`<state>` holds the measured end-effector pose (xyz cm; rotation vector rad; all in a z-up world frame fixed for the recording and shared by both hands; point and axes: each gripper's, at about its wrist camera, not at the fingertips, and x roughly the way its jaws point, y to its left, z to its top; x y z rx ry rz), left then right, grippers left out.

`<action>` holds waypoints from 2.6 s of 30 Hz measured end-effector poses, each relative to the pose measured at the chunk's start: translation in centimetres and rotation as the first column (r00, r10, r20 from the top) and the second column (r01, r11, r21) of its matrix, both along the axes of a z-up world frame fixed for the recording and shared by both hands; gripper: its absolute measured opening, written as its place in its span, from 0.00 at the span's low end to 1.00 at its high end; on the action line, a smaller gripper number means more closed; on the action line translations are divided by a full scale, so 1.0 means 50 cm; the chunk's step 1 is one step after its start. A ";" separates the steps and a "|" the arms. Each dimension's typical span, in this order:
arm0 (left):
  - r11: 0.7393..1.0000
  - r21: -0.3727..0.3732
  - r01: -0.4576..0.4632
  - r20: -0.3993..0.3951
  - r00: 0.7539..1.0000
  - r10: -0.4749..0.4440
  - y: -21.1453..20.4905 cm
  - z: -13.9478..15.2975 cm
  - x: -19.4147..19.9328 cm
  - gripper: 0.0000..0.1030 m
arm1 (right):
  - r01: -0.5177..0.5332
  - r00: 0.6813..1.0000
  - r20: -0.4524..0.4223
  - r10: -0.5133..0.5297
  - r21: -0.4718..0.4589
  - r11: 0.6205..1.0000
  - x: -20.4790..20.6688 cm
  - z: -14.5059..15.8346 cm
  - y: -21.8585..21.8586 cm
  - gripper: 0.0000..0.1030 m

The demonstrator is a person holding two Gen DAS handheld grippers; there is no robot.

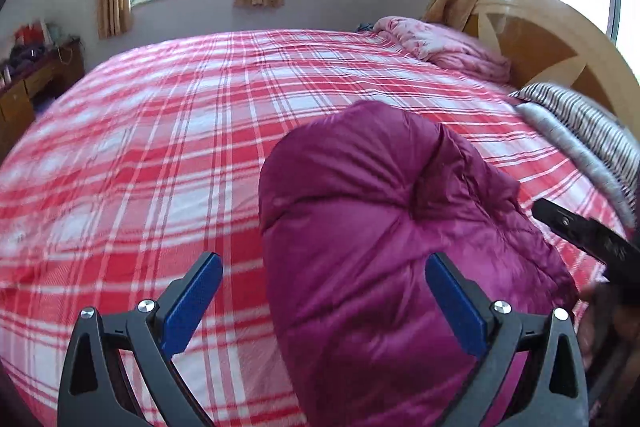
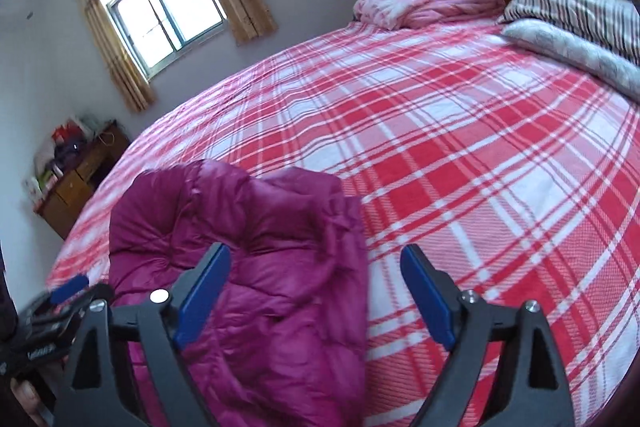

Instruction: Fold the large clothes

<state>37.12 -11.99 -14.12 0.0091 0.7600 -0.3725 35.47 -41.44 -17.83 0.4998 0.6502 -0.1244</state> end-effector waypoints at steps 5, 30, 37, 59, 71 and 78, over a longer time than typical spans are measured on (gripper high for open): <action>0.992 -0.125 -0.004 -0.089 0.996 -0.008 0.035 -0.046 0.002 0.99 | -0.077 0.996 -0.040 0.080 0.082 0.994 0.024 -0.024 -0.029 0.83; 0.992 -0.107 0.073 -0.076 0.994 -0.081 0.036 0.032 -0.101 0.35 | -0.239 0.971 0.032 0.237 0.106 0.965 -0.043 0.013 0.105 0.20; 0.999 -0.043 -0.014 -0.012 1.000 0.014 0.150 0.063 -0.141 0.35 | -0.338 0.941 0.069 0.333 0.099 0.936 -0.024 0.055 0.242 0.20; 0.950 -0.022 -0.312 0.057 0.948 0.313 0.475 0.087 -0.240 0.34 | -0.622 0.783 0.058 0.619 0.062 0.781 0.111 0.076 0.643 0.20; 0.915 -0.023 -0.403 0.028 0.915 0.403 0.582 0.058 -0.254 0.34 | -0.691 0.722 0.012 0.692 0.060 0.720 0.168 0.051 0.767 0.20; 0.906 -0.008 -0.423 -0.003 0.906 0.423 0.606 0.032 -0.252 0.34 | -0.702 0.710 -0.024 0.704 0.058 0.710 0.185 0.020 0.800 0.20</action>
